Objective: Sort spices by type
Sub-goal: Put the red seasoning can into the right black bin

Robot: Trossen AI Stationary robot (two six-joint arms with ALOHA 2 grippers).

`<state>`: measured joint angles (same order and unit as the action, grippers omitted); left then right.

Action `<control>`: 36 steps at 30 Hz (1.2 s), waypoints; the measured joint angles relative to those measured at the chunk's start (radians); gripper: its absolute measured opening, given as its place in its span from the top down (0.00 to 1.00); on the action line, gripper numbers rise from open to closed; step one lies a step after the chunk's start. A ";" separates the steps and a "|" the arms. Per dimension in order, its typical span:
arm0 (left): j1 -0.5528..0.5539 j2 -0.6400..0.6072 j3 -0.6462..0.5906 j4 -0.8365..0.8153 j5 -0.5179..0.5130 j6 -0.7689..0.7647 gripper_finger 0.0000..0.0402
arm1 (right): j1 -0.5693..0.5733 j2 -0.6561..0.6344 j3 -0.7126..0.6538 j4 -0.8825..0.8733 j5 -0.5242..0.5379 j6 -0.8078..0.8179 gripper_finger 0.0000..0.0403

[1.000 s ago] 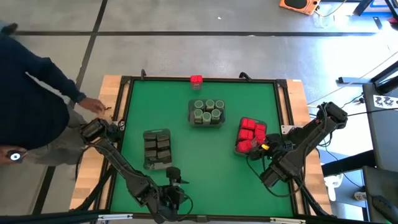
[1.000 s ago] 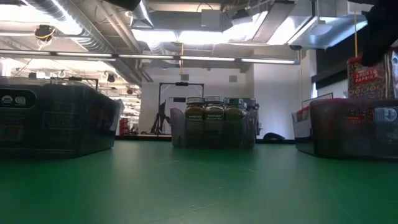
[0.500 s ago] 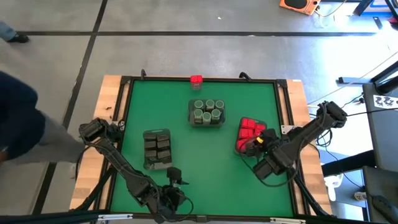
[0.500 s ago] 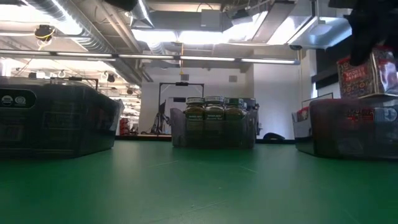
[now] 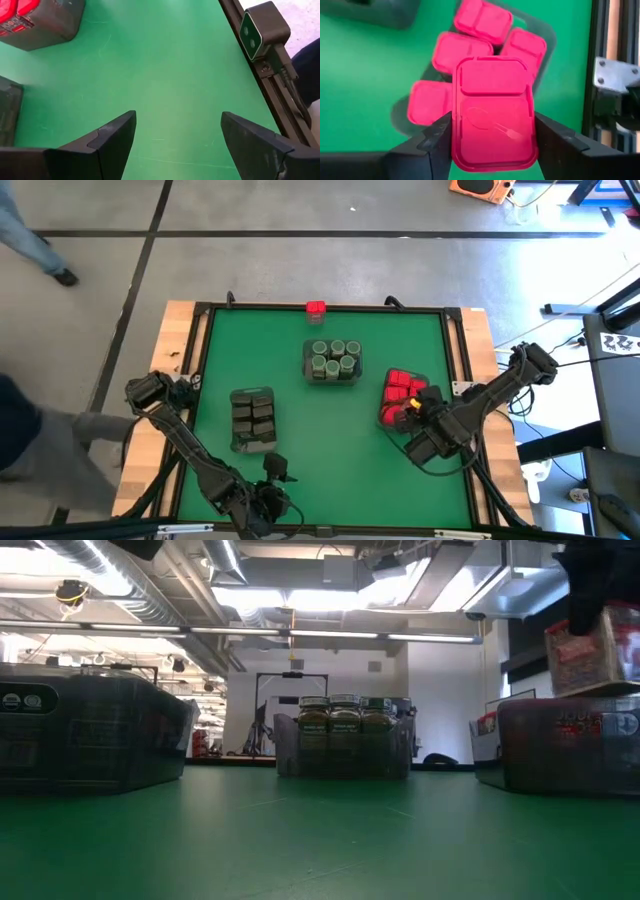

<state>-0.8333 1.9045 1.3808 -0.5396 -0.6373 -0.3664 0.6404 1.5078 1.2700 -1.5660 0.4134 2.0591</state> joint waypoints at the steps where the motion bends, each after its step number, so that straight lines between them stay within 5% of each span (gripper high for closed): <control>1: 0.000 0.000 0.000 0.000 0.000 0.000 0.28 | -0.002 0.000 0.005 -0.001 0.011 -0.006 0.44; 17: -0.005 0.000 0.000 0.005 0.000 -0.026 0.28 | -0.160 -0.075 0.009 -0.006 -0.070 -0.246 0.44; 23: -0.011 0.000 0.000 0.006 -0.001 -0.030 0.28 | -0.155 -0.085 0.001 -0.001 -0.179 -0.261 0.44; 36: -0.011 0.000 0.000 0.012 -0.001 -0.027 0.28 | -0.156 -0.070 -0.105 0.107 -0.132 -0.206 0.44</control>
<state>-0.8440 1.9045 1.3808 -0.5274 -0.6387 -0.3935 0.4839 1.4380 1.1648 -1.4590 0.2810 1.8531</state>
